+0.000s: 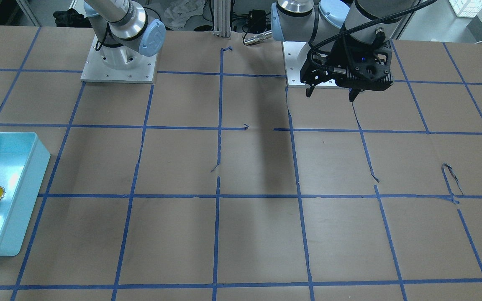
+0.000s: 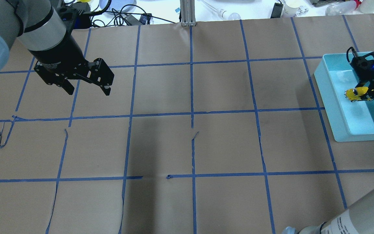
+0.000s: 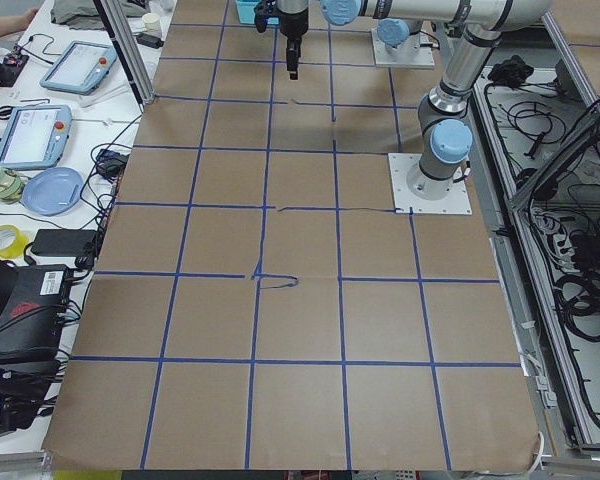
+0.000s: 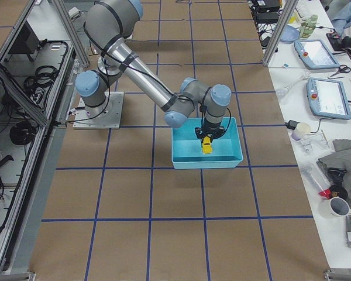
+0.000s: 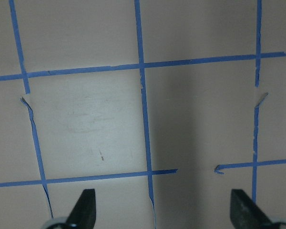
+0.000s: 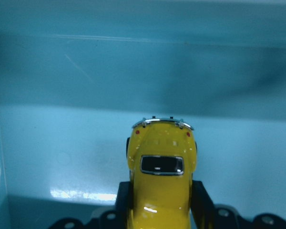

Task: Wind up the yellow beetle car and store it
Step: 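Lift the car with the right gripper and lower it into the bin, then open the right gripper to release the car inside the bin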

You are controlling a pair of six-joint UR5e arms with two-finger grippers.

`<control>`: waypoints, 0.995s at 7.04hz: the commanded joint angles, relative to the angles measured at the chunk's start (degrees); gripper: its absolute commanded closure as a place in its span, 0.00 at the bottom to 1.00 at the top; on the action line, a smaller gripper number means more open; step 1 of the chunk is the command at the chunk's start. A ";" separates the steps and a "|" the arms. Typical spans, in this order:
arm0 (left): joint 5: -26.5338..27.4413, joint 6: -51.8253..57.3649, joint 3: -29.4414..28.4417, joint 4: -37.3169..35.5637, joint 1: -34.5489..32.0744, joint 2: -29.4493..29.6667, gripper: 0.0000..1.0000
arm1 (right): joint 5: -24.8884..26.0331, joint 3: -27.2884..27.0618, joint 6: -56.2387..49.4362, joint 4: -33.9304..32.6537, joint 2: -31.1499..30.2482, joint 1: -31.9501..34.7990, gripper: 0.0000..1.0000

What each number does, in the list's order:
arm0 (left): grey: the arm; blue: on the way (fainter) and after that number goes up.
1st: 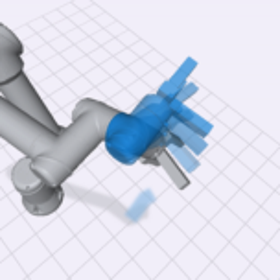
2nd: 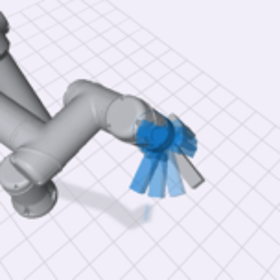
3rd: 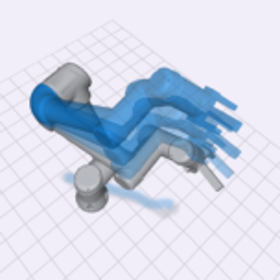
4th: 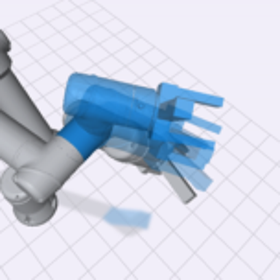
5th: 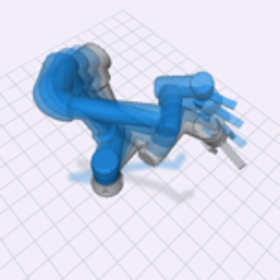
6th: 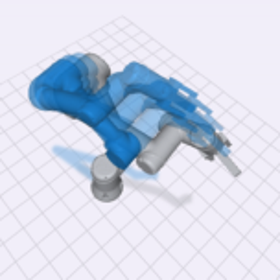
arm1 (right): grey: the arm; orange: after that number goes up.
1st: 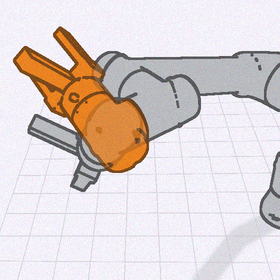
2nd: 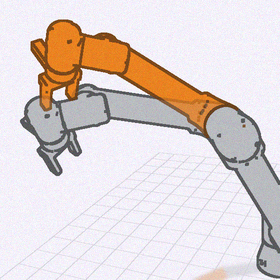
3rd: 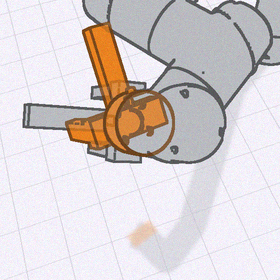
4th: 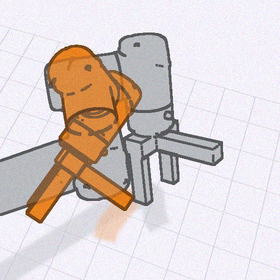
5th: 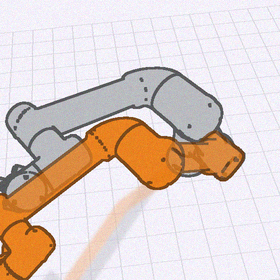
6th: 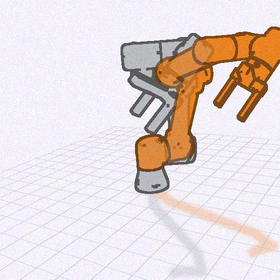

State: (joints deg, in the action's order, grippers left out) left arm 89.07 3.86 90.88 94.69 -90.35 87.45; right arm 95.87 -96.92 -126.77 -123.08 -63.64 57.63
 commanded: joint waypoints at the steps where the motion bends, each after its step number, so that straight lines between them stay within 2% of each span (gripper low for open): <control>1: -0.04 0.01 0.00 -0.20 0.00 0.00 0.00 | -0.59 -0.81 -0.05 -0.50 0.72 -0.15 0.80; 2: -0.04 -0.07 -0.08 -0.20 -0.09 0.00 0.00 | -0.69 -0.81 0.21 0.37 0.37 -0.15 0.01; 4: -0.04 0.01 -0.17 -0.29 0.00 -0.09 0.00 | -0.51 -0.38 0.65 0.64 -1.38 -0.15 0.00; 5: -0.04 0.01 -0.35 -0.29 0.08 -0.17 0.00 | -0.60 -0.29 1.43 1.34 -4.35 -0.06 0.00; 6: 0.39 0.10 -0.44 -0.47 0.17 -0.17 0.00 | -0.69 -0.02 3.96 4.39 -7.95 0.20 0.00; 7: 4.57 0.10 -1.04 -1.43 0.35 0.52 0.00 | -1.38 1.28 7.99 9.04 -11.55 0.46 0.00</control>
State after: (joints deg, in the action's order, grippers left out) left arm 90.39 3.93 90.33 94.03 -90.17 87.45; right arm 95.07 -96.75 -122.77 -118.65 -70.87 57.80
